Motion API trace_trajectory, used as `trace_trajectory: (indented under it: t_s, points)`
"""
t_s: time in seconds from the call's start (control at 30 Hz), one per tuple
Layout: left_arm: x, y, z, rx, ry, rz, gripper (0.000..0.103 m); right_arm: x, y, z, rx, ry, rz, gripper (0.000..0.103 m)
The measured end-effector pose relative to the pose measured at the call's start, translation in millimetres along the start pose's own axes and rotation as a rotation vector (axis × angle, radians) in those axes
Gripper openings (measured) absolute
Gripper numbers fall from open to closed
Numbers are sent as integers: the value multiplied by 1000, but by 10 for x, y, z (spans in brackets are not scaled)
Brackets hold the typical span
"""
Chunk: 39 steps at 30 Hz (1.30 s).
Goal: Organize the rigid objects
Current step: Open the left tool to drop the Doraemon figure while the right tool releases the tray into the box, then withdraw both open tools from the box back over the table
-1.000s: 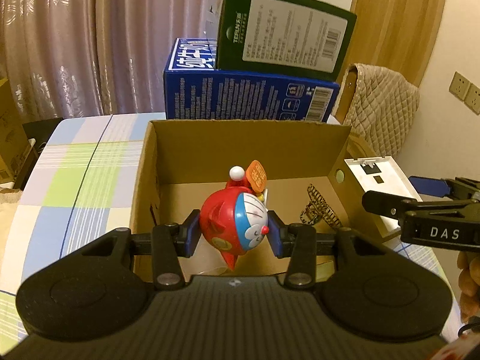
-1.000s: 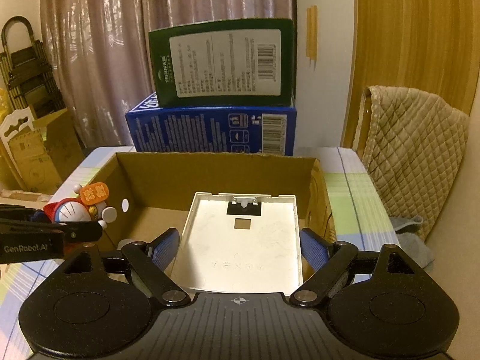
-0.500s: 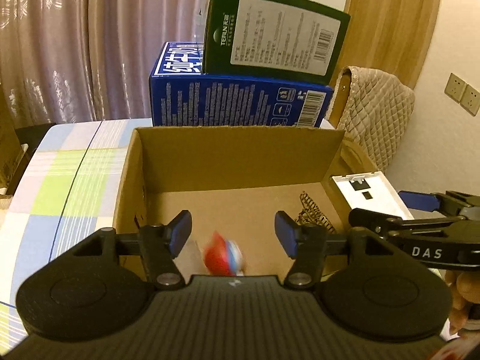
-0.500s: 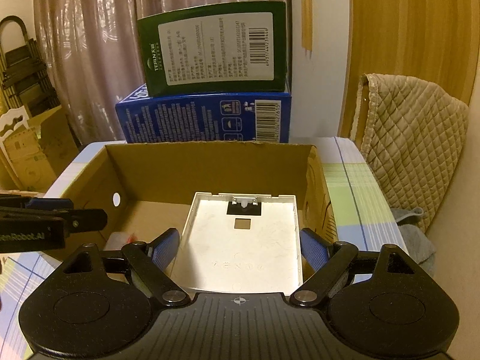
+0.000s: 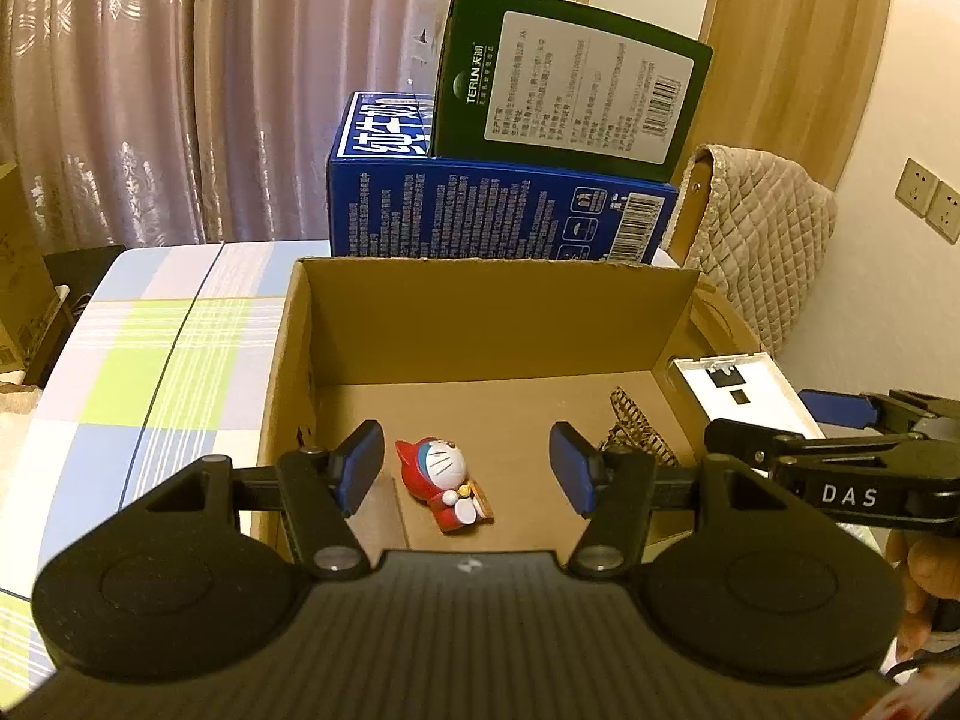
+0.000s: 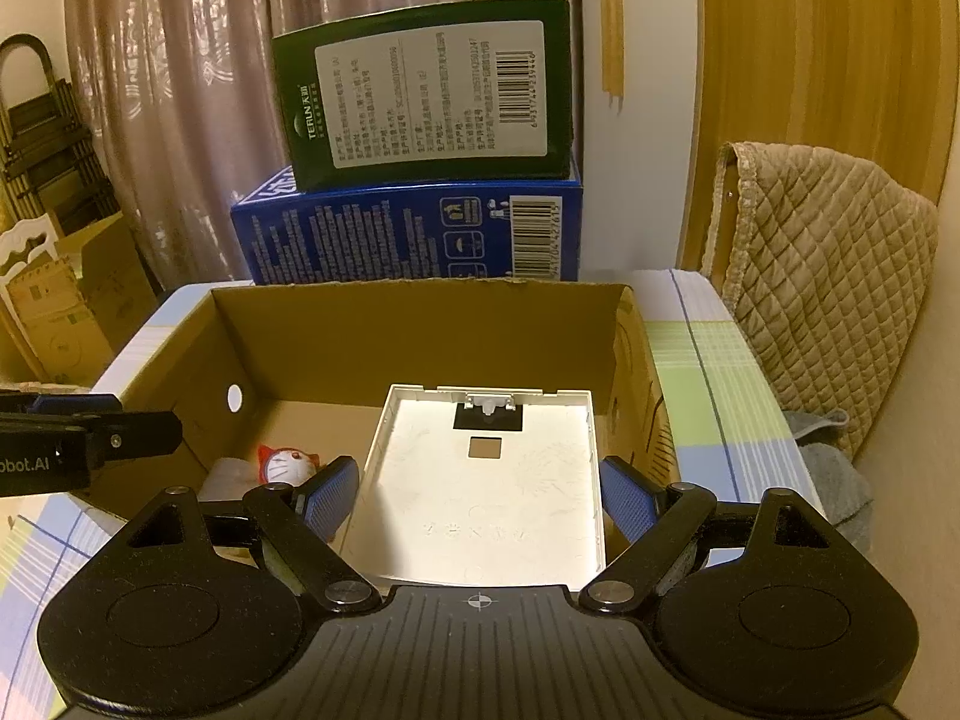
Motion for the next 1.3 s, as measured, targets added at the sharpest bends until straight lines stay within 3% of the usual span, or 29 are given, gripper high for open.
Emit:
trace_trajectory:
  t_s: [0.33, 0.43, 0.7, 1.0, 1.3]
  points:
    - [23, 24, -23, -2, -6, -5, 56, -21, -3, 27, -7, -6, 19, 83]
    - [28, 39, -38, -12, -10, -6, 58, -68, -22, 21, -45, -50, 39, 84]
    - [74, 77, -186, -14, -26, -31, 61, -109, -196, -205, -16, -106, 103, 89]
    - [229, 45, -646, -16, -59, -49, 62, 169, -274, -832, 16, -110, 123, 89]
    - [535, -29, -1328, -15, -88, -54, 69, 569, -186, -1740, 36, -129, 128, 89]
Point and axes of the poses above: each gripper's, at about its wrist camera, not at the fingertips, and z roughly the way its jaws point, y to its left, x to its underside, the point moved 7 cm from there along z, roughly the way its jaws point, and after that the axes turned 6 degrees about -z, right-handed, at the moved point
